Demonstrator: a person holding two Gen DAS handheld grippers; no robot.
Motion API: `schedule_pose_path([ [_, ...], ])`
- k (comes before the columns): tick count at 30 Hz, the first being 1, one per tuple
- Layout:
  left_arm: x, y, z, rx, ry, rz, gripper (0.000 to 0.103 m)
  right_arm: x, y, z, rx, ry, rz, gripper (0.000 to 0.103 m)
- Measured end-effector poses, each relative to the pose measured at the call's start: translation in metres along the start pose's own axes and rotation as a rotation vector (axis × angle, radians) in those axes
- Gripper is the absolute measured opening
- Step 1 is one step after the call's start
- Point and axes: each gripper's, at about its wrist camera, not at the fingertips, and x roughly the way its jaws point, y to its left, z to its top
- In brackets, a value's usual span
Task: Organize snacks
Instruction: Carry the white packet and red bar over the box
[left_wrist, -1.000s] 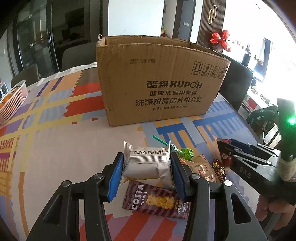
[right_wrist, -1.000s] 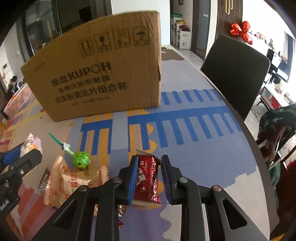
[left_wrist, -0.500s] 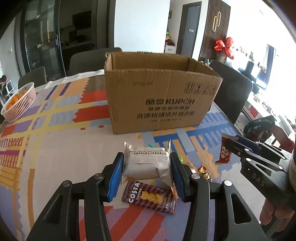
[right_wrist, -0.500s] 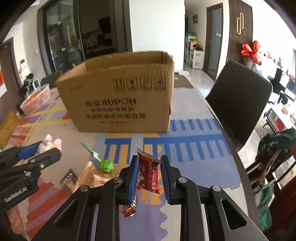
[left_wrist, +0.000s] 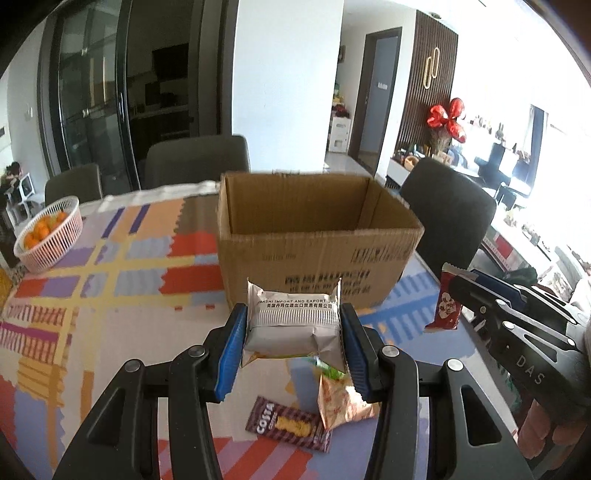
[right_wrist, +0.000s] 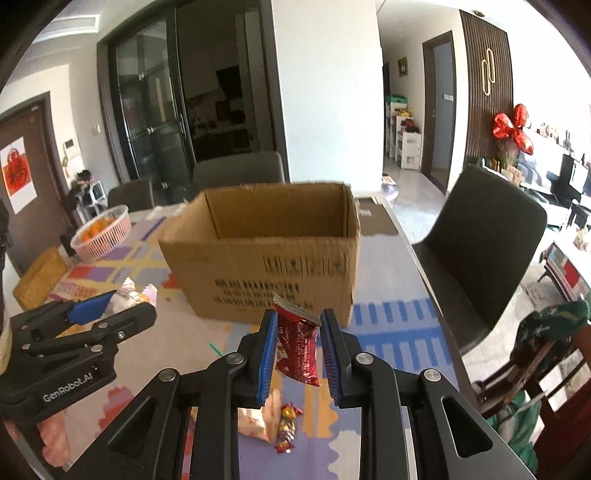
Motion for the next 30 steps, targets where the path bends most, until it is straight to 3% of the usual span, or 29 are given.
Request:
schedule_pose_path([
  [15, 0.008, 0.003, 0.070, 0.032, -0.053, -0.013, 0.049, 0.000, 0.000, 0.066, 0.031, -0.080, 0.037, 0.025],
  [30, 0.068, 0.009, 0.113, 0.061, -0.014, -0.006, 0.049, 0.065, 0.000, 0.115, -0.026, -0.048, 0.055, 0.025],
])
